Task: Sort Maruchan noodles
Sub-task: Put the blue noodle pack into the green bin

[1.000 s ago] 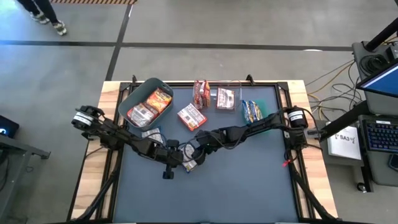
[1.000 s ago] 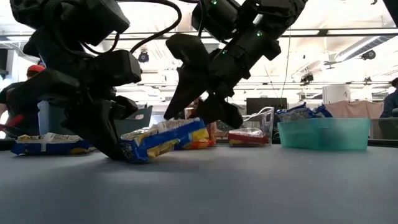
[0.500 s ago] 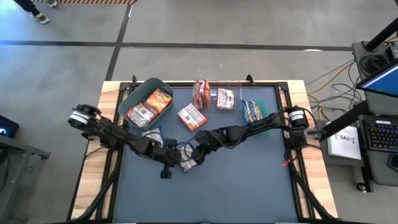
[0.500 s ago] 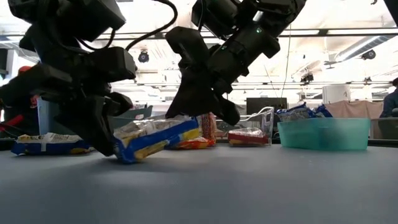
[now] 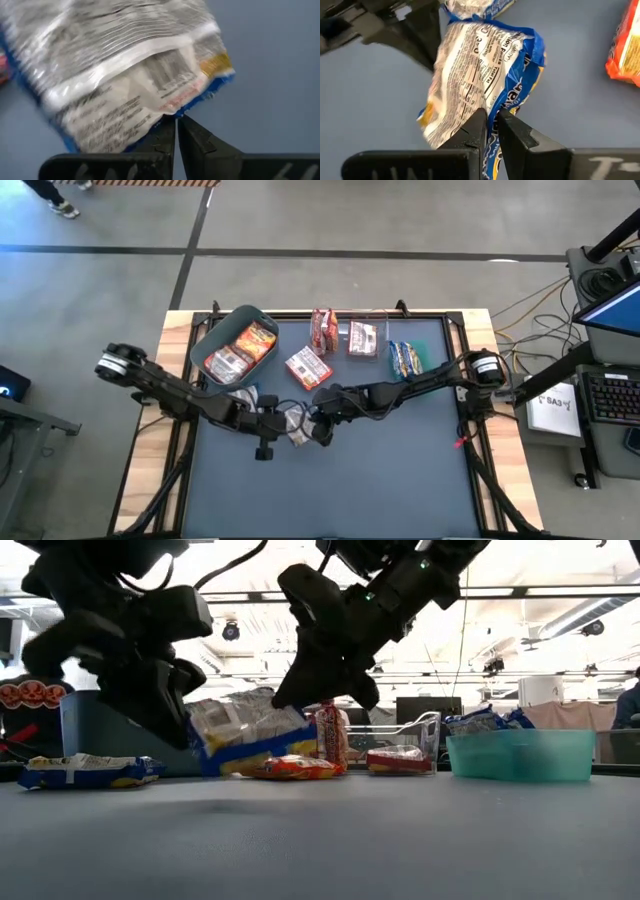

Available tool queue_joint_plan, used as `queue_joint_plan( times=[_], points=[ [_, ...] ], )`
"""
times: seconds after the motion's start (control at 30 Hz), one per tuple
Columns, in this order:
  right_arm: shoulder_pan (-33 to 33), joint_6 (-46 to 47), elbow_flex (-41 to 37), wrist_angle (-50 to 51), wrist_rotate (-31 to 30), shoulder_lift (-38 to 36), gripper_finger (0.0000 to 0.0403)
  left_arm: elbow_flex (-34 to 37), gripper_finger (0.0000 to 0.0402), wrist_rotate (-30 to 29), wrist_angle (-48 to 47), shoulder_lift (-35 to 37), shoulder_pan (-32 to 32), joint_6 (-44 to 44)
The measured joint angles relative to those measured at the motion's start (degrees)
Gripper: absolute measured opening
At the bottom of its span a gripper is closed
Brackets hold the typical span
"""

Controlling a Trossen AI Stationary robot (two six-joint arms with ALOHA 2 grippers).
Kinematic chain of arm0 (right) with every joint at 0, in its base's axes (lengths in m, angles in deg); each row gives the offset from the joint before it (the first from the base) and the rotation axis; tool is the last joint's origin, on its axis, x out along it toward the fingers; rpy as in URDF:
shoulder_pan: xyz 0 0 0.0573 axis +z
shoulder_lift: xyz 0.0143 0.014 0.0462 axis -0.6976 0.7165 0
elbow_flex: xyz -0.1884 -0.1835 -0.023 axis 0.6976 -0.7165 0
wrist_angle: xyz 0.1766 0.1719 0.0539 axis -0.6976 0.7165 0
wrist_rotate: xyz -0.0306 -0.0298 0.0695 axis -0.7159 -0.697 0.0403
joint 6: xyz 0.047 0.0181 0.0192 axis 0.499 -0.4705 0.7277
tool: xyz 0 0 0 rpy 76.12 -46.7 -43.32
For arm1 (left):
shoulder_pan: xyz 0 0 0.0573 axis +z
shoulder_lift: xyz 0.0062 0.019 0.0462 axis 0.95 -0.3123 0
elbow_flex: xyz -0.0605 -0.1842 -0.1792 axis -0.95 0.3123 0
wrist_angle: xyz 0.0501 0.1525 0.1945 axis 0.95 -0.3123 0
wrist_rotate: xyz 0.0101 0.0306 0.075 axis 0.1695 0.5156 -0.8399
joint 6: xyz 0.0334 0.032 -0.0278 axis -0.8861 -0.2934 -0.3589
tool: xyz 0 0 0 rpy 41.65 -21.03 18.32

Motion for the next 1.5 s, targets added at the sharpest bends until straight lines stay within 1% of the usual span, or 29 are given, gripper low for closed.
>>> queue_joint_plan(
  times=[0.07, 0.1, 0.23, 0.3, 0.4, 0.63, 0.7, 0.8, 0.83, 0.87, 0.93, 1.03, 1.1, 1.23, 1.37, 1.5],
  points=[
    [0.33, -1.14, 0.0, -0.2, -1.39, -0.17, 0.0035, -0.05, 0.0014, 3.79, 0.71, 0.25, 0.05, -0.68],
    [0.46, -1.44, 0.0, -0.2, -1.74, -0.17, 0.0035, -0.16, 0.0018, 4.4, 0.91, 0.28, 0.01, -0.74],
    [0.91, -4.09, 0.0, -0.52, -3.69, -0.21, 0.0032, -0.46, 0.0031, 2.12, -1.34, 0.37, 0.01, 0.49],
    [1.48, -5.68, 0.0, -0.61, -5.32, -0.23, 0.0025, -1.03, 0.0033, 0.78, -4.15, 0.77, 0.02, 0.53],
    [1.98, -7.12, 0.0, -0.47, -5.81, -0.3, 0.0011, -1.73, 0.0033, -1.91, -8.66, 1.38, 0.02, 0.57],
    [1.88, -7.52, 0.0, -0.31, -6.57, -0.3, 0.0008, -3.1, 0.0034, -2.48, -10.15, 2.36, 0.22, -2.66],
    [2.15, -8.36, 0.0, -0.31, -6.57, -0.37, 0.0008, -3.55, 0.0034, -5.54, -9.69, 3.19, 0.18, -3.25],
    [2.56, -9.43, 0.0, -0.39, -6.59, -0.43, 0.0008, -3.67, 0.0034, -13.9, -8.21, 4.78, 0.22, -3.45],
    [2.74, -10.06, 0.0, -0.22, -6.61, -0.43, 0.0008, -3.65, 0.0034, -15.67, -8.3, 5.46, 0.22, -3.76],
    [2.94, -10.16, 0.0, 0.2, -6.6, -0.59, 0.0008, -3.65, 0.0034, -16.13, -8.46, 6.27, 0.24, -4.62],
    [3.36, -9.91, 0.0, 2.23, -6.74, -1.58, 0.0008, -3.65, 0.0034, -14.56, -7.89, 8.34, 0.22, -6.92],
    [4.1, -8.7, 0.0, 6.68, -6.86, -4.31, 0.0008, -2.44, 0.0033, -8.08, -3.33, 11.54, 0.36, -10.07],
    [4.86, -6.68, 0.0, 10.26, -7.49, -6.07, 0.0008, -0.76, 0.0031, -5.49, 2.24, 13.36, 0.4, -11.22],
    [6.36, 2.08, -0.79, 17.55, -7.89, -8.36, 0.0008, 3.95, 0.003, -5.27, 11.47, 15.2, 0.59, -11.91],
    [7.23, 11.37, -2.37, 21.83, -7.47, -8.56, 0.0009, 8.23, 0.0029, -5.43, 19.3, 13.23, 0.94, -9.47],
    [6.92, 17.48, -4.91, 21.21, -0.97, -8.01, 0.0021, 10.69, 0.0018, -5.35, 25.59, 8.77, 0.73, -5.66]
  ],
)
